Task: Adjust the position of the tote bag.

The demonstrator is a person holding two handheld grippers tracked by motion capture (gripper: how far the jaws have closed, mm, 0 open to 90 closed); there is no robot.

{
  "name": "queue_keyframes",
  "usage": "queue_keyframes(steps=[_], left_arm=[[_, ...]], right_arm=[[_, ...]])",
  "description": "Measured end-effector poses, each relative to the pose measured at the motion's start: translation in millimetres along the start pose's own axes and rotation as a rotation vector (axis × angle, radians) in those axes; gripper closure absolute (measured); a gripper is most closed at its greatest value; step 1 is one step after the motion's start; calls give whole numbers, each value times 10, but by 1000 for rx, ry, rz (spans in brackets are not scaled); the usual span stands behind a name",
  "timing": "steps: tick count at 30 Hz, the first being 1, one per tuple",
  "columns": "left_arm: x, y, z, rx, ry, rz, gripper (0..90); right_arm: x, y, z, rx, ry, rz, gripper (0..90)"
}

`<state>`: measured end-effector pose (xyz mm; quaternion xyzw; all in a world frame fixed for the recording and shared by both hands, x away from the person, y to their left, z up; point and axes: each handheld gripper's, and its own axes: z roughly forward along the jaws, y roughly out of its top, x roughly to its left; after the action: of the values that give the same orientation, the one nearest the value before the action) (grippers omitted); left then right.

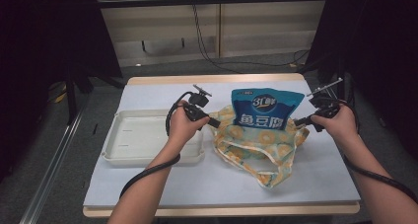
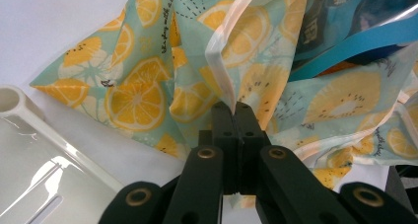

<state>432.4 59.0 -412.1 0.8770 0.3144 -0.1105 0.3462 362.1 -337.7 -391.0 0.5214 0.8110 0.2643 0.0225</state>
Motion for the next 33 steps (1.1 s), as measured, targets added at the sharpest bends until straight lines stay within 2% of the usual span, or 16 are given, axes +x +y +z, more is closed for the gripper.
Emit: queue_keyframes(steps=[2, 3, 4, 6, 7, 19, 20, 23, 24, 28, 30, 32, 33], left_arm=[[8, -6, 8, 10, 0, 10, 900], [-2, -13, 21, 1, -2, -7, 900], [9, -16, 27, 10, -3, 9, 900], [3, -27, 50, 12, -4, 7, 900], [-11, -34, 66, 5, -1, -8, 900], [-2, -102, 121, 18, -7, -10, 900], [-13, -111, 132, 7, -10, -26, 900], [4, -122, 137, 27, -11, -4, 900], [2, -130, 151, 15, -11, -11, 900], [-6, -148, 179, 23, -3, -5, 900], [-11, -151, 186, 32, -5, 2, 900], [-27, -161, 203, 13, -5, -17, 900], [-20, -161, 196, 33, -1, -5, 900]], right_arm=[[-7, -11, 12, 1, 5, 0, 900], [-8, -17, 22, -6, 8, 1, 900], [-12, -25, 22, 5, 3, 4, 900], [-30, -37, 41, 2, 8, -6, 900], [-33, -44, 48, 4, 2, -2, 900], [-78, -97, 121, 11, -3, 11, 900], [-80, -100, 122, 14, -4, 16, 900], [-87, -117, 143, 13, 3, 14, 900], [-85, -122, 148, 17, -3, 15, 900], [-89, -130, 162, 21, -4, 1, 900], [-86, -136, 168, 27, -10, 13, 900], [-93, -146, 179, 29, -13, 7, 900], [-90, -148, 184, 29, -12, 10, 900]])
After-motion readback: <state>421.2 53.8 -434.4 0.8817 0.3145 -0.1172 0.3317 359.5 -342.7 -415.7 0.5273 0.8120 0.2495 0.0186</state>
